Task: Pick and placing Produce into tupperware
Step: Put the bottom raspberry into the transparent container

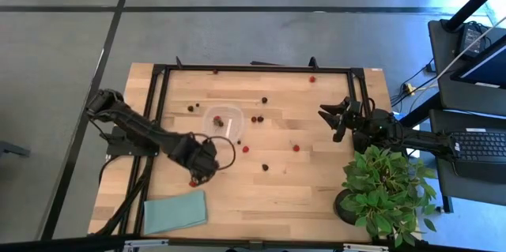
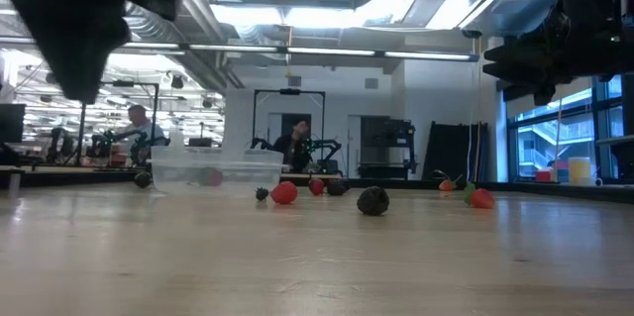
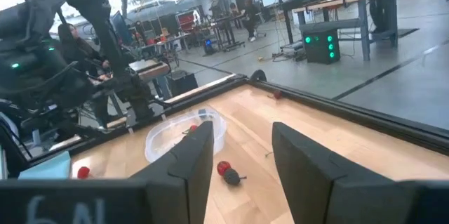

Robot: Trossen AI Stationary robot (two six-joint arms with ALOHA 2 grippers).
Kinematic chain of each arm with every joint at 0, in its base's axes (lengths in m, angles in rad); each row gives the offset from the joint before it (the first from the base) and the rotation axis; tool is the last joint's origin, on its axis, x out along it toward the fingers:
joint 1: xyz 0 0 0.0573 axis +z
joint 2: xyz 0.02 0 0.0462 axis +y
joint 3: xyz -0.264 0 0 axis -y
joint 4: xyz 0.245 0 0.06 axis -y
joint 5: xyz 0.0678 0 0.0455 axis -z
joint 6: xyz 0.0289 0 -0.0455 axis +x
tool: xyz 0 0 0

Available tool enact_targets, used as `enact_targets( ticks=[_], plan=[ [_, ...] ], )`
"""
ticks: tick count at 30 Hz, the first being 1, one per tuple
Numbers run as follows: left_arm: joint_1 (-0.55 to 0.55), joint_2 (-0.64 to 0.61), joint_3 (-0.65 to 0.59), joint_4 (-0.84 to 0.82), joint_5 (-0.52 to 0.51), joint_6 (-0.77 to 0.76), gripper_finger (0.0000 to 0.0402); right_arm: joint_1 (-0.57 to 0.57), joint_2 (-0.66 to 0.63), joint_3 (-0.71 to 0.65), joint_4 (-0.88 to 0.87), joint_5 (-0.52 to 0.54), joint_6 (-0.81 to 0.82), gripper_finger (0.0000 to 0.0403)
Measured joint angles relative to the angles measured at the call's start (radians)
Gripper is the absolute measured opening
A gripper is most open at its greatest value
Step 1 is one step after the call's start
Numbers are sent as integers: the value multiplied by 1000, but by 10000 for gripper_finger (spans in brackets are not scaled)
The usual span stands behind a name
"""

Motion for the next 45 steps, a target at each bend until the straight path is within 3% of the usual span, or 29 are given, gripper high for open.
enact_targets(
  ticks=[5, 13, 31, 45],
  plan=[
    [-83, 0, -89, 131, 7, 10, 190, 0, 0, 0, 1, 0, 0, 149],
    [-162, 0, -208, 246, 140, 26, 190, 0, 0, 0, 2, 0, -2, 149],
    [-198, 2, -213, 344, 80, 70, 190, 0, 0, 0, -9, 0, -1, 149],
    [-195, 128, -214, 354, 103, 70, 190, 0, 0, 0, -10, 1, 18, 149]
  ],
)
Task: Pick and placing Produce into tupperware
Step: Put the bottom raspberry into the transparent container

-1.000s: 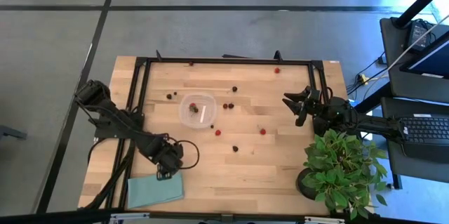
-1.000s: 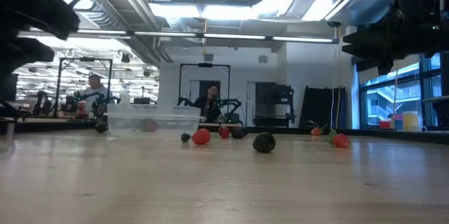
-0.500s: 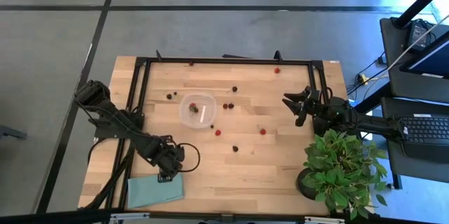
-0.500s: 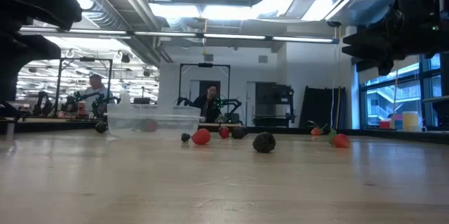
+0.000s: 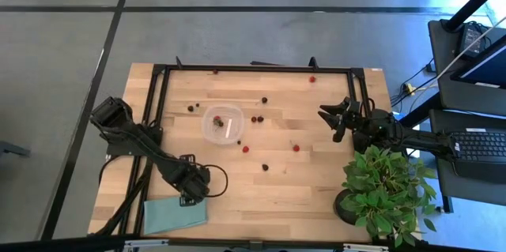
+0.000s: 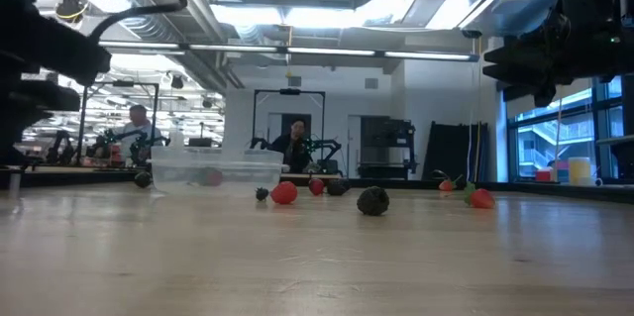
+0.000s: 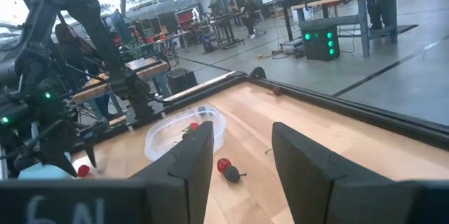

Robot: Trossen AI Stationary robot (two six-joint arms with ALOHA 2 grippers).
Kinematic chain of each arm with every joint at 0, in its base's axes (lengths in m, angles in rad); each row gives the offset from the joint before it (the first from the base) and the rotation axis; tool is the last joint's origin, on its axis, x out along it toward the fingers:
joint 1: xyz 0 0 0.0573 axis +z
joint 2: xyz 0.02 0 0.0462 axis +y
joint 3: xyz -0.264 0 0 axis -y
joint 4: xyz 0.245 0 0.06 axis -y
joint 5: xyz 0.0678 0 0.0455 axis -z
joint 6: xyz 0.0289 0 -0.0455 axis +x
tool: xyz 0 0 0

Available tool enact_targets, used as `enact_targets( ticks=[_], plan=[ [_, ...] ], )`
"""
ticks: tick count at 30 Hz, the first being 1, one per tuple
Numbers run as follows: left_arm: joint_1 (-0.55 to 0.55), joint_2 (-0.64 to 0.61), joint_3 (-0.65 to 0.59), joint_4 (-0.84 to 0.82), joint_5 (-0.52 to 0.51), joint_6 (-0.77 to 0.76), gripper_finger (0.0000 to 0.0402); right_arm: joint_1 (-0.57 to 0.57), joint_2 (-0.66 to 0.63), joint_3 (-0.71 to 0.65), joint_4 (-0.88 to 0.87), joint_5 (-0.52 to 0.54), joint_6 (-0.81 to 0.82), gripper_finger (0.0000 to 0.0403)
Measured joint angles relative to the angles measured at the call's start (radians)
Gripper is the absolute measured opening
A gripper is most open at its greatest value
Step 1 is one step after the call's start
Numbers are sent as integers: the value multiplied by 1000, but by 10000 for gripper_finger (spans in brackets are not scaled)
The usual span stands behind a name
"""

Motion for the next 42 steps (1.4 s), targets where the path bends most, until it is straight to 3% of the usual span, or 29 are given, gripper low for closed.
enact_targets(
  ticks=[42],
  plan=[
    [0, 24, 1, 7, 4, -26, 181, 0, 0, 0, 0, 0, 7, 149]
  ],
)
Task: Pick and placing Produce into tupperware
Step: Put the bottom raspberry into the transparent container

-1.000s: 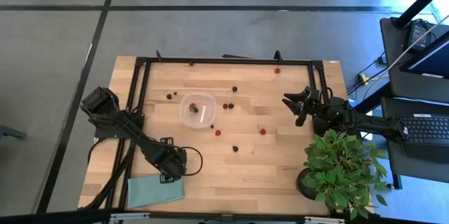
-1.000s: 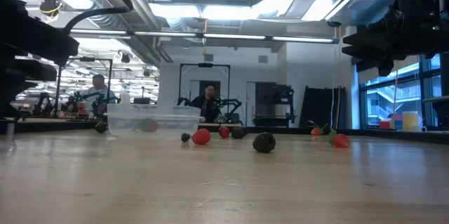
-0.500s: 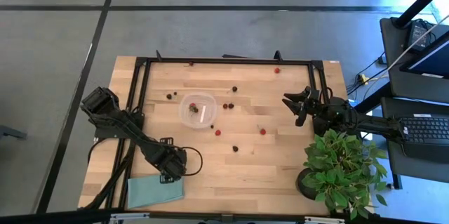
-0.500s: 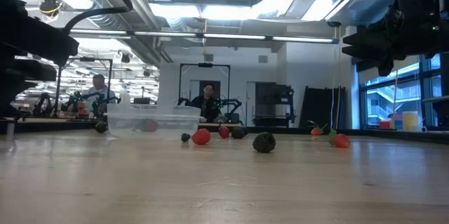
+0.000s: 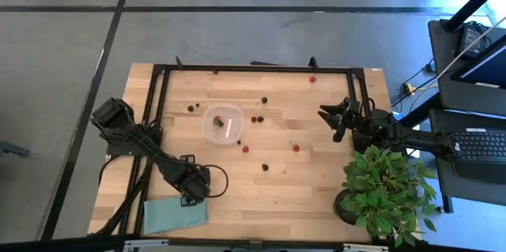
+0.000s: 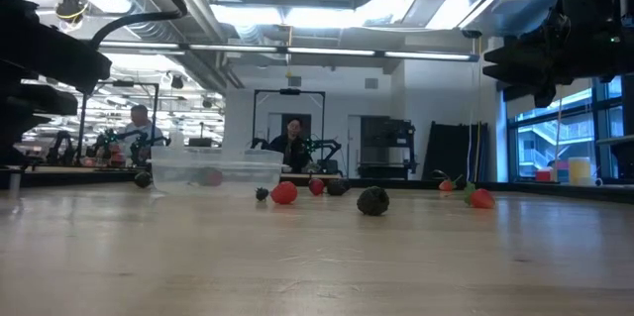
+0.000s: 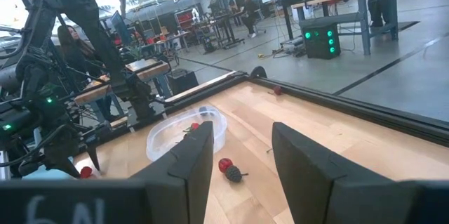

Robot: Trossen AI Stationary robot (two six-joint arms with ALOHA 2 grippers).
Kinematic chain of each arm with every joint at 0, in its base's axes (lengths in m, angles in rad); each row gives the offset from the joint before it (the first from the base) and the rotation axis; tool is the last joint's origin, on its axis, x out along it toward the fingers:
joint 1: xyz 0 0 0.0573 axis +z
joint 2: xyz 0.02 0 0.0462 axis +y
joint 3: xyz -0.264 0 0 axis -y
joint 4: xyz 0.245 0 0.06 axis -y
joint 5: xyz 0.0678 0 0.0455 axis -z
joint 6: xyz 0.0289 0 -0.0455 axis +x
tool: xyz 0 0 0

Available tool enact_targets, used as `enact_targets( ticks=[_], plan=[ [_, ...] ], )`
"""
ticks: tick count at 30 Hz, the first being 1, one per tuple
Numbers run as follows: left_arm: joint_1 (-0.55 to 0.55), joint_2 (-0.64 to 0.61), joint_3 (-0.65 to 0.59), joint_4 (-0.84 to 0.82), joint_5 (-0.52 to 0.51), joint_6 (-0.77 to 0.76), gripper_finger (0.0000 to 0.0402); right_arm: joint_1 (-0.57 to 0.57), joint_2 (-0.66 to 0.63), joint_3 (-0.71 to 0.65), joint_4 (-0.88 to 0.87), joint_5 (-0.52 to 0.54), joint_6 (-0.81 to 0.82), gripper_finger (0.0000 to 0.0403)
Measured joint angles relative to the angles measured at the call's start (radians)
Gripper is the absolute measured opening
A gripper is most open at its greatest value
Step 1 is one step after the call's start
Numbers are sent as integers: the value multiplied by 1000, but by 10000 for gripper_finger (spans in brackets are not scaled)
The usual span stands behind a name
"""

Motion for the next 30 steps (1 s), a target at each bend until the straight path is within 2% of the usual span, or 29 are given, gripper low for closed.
enact_targets(
  ticks=[11, 18, 23, 30],
  plan=[
    [-1, 0, 0, -2, 8, 25, 92, 0, 0, 0, 0, 0, 0, 149],
    [23, 2, 0, -16, 4, 103, 106, 0, 0, 0, 0, 0, 0, 149],
    [87, -6, -1, -45, -1, 162, 97, 0, 0, 0, 1, 0, 0, 149],
    [215, -70, -6, -51, -95, 301, 97, 0, 0, 0, 7, 0, -4, 149]
  ],
)
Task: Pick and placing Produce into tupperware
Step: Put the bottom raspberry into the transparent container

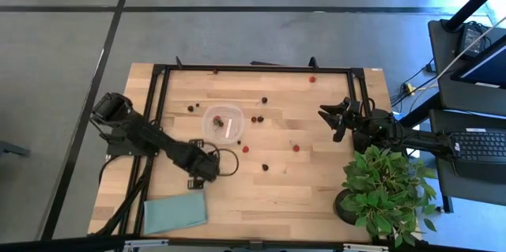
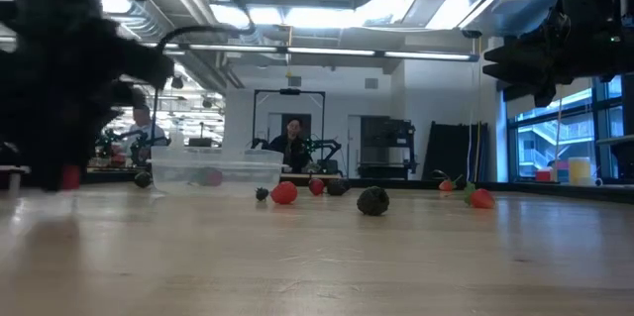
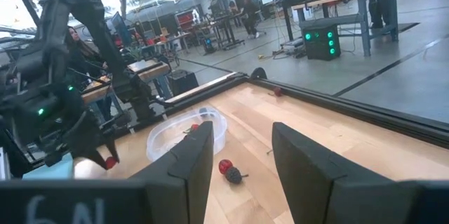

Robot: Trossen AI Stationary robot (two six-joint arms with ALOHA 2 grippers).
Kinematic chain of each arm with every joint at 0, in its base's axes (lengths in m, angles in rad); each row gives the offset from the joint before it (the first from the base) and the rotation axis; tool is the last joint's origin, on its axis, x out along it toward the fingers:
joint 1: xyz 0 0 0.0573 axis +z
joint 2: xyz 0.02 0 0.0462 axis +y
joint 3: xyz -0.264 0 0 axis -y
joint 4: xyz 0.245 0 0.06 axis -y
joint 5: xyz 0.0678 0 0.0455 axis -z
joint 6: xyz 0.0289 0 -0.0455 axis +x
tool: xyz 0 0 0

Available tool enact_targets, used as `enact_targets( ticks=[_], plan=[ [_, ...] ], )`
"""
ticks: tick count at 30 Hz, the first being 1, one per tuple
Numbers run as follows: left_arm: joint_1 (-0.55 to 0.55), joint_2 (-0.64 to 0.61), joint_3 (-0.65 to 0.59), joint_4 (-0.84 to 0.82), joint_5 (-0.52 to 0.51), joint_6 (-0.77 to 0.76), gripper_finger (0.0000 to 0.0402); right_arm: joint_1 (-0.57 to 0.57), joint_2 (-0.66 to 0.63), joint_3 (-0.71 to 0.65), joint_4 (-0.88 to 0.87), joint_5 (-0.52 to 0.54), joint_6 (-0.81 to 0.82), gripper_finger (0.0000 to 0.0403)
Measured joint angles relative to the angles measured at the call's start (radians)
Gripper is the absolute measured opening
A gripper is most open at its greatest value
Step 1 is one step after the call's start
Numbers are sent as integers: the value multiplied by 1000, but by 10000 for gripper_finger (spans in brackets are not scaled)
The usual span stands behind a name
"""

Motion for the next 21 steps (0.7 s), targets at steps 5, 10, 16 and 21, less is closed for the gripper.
enact_targets(
  ticks=[5, 10, 16, 21],
  plan=[
    [117, -110, 2, -25, -59, 69, 97, 0, 0, 0, 1, 0, -2, 149],
    [245, -227, 2, -28, -179, 122, 92, 0, 0, 0, 1, 0, -31, 149],
    [424, -306, 4, 61, -232, 128, 98, 0, 0, 0, 1, 1, -53, 149],
    [532, -286, 5, 180, -111, 282, 92, 0, 0, 0, 1, 1, -57, 149]
  ],
)
